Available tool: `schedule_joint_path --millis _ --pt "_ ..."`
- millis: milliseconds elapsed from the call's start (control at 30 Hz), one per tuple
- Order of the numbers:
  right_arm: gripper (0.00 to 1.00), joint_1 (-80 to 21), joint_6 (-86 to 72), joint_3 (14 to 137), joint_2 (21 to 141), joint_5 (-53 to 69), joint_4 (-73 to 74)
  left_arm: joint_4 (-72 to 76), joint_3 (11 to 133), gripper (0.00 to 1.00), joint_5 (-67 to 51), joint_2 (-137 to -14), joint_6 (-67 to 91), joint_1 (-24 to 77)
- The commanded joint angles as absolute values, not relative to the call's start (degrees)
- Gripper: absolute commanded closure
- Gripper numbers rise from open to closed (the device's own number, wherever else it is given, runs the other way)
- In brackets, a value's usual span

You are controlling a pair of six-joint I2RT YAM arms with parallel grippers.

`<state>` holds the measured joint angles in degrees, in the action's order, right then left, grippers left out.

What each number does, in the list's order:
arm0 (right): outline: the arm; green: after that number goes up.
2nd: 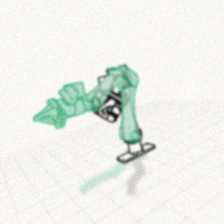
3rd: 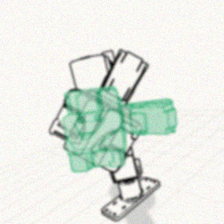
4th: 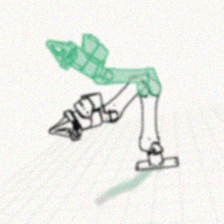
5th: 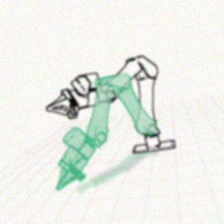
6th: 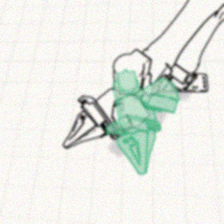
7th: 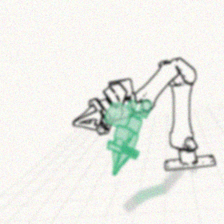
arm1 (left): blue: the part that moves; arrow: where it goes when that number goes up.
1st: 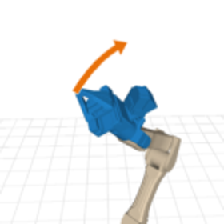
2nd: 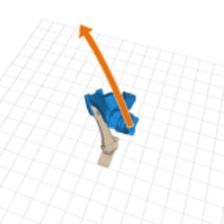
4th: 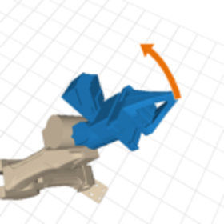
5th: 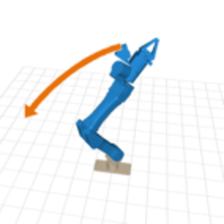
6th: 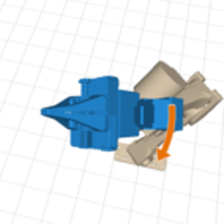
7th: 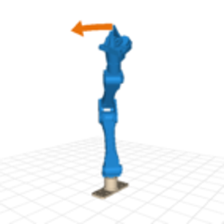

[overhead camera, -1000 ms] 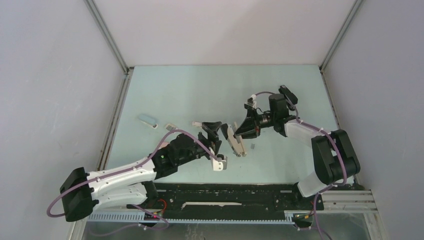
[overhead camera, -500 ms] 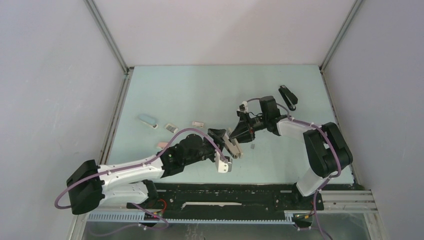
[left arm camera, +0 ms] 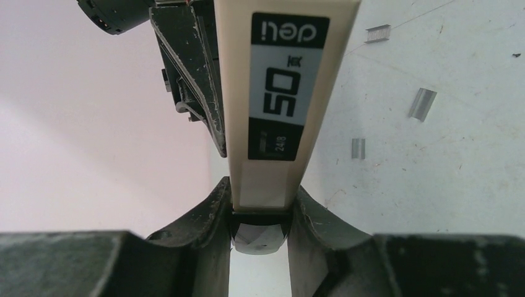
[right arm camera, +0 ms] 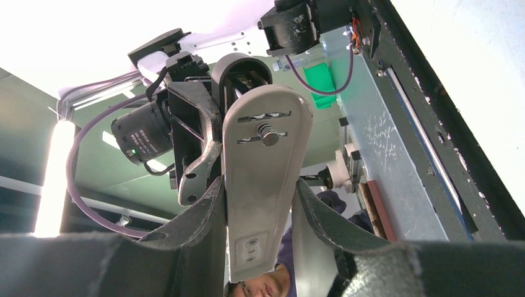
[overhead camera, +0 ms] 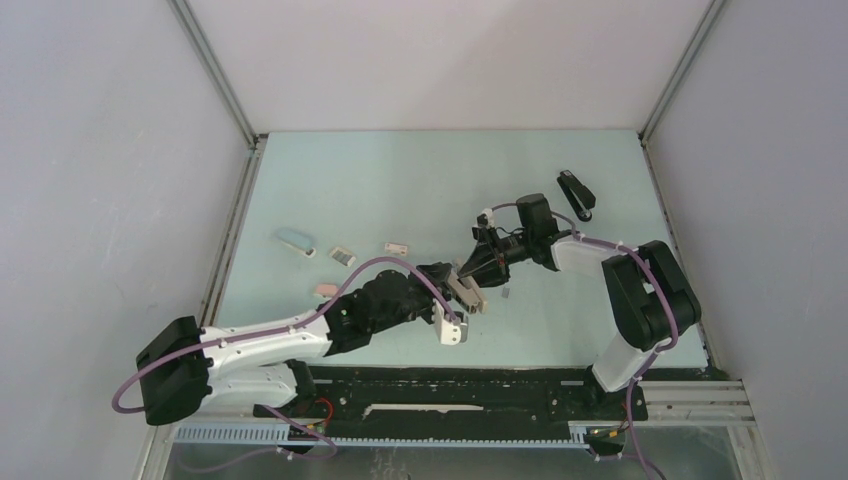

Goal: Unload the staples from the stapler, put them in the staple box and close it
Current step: Unload the staple at the center of the board.

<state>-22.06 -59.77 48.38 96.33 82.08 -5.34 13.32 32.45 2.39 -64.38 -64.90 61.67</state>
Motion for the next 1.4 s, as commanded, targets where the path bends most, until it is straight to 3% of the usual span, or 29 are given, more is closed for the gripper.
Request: schedule_joint_path --millis 0,133,267,633,900,1133,1367 --pt "0.61 -22.85 -59.87 50.36 95.54 86.26 -8.09 16.52 35.87 0.97 4.16 -63.42 -60.64 61.56" --pt "0.29 -22.77 -59.75 50.36 94.88 86.47 -8.24 18.99 34.81 0.99 4.63 -62.66 -59.56 61.61" --pt "0.14 -22.38 -59.52 50.36 93.79 86.49 -8.11 20.63 33.85 1.0 5.4 -61.69 -59.13 61.61" --pt "0.11 -16.37 -56.94 50.36 91.4 85.14 -6.73 23.47 29.93 1.0 6.27 -56.94 -54.65 61.61" --pt "0.11 -6.9 -47.38 50.36 85.64 83.13 -5.58 23.5 28.31 1.0 4.8 -53.07 -40.92 61.6" --pt "0.11 -2.77 -22.62 52.06 75.05 79.94 4.67 27.72 25.86 1.0 4.39 -52.43 -31.44 61.53" --pt "0.04 -4.56 31.99 56.07 67.02 73.35 33.13 34.94 22.89 1.0 3.64 -55.03 -27.16 60.96"
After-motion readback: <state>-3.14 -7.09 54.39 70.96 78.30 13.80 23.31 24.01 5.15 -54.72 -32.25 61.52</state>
